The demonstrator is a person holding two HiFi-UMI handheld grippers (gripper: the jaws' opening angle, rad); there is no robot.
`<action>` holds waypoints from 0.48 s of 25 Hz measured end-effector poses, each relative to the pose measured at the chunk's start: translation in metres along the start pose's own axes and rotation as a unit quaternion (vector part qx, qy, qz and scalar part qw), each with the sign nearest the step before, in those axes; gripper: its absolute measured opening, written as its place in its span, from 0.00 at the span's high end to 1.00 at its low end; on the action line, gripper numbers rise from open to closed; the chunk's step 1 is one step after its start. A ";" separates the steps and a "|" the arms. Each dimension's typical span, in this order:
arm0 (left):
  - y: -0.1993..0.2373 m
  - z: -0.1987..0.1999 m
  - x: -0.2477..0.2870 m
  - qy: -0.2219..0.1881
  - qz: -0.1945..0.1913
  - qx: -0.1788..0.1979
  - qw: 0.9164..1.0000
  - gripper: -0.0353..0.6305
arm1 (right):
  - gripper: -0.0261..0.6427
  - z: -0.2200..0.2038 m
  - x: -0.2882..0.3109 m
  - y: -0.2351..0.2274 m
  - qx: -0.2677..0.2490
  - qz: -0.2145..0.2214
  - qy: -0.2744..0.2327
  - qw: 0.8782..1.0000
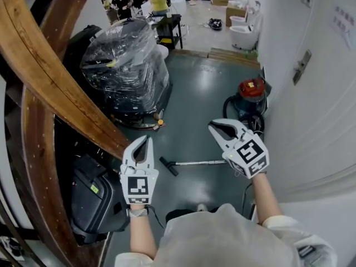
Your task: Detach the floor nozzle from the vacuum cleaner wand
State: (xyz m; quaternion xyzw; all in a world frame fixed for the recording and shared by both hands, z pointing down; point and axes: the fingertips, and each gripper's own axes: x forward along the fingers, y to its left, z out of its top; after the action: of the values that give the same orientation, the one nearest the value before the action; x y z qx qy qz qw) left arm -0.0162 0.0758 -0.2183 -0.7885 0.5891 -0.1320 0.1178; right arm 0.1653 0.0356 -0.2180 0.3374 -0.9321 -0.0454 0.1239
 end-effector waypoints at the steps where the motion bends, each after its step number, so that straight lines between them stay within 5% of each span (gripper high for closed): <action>1: 0.001 0.000 0.003 0.001 0.000 0.000 1.000 0.95 | 0.91 0.000 0.004 -0.005 0.004 0.001 -0.002 1.000; 12: 0.026 -0.045 0.042 0.049 -0.015 -0.013 0.999 0.95 | 0.91 -0.013 0.060 -0.019 -0.010 0.007 0.013 1.000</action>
State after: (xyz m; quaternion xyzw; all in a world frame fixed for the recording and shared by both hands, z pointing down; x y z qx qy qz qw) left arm -0.0438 0.0269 -0.1817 -0.7915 0.5836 -0.1643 0.0768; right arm 0.1359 -0.0173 -0.1961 0.3296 -0.9324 -0.0499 0.1396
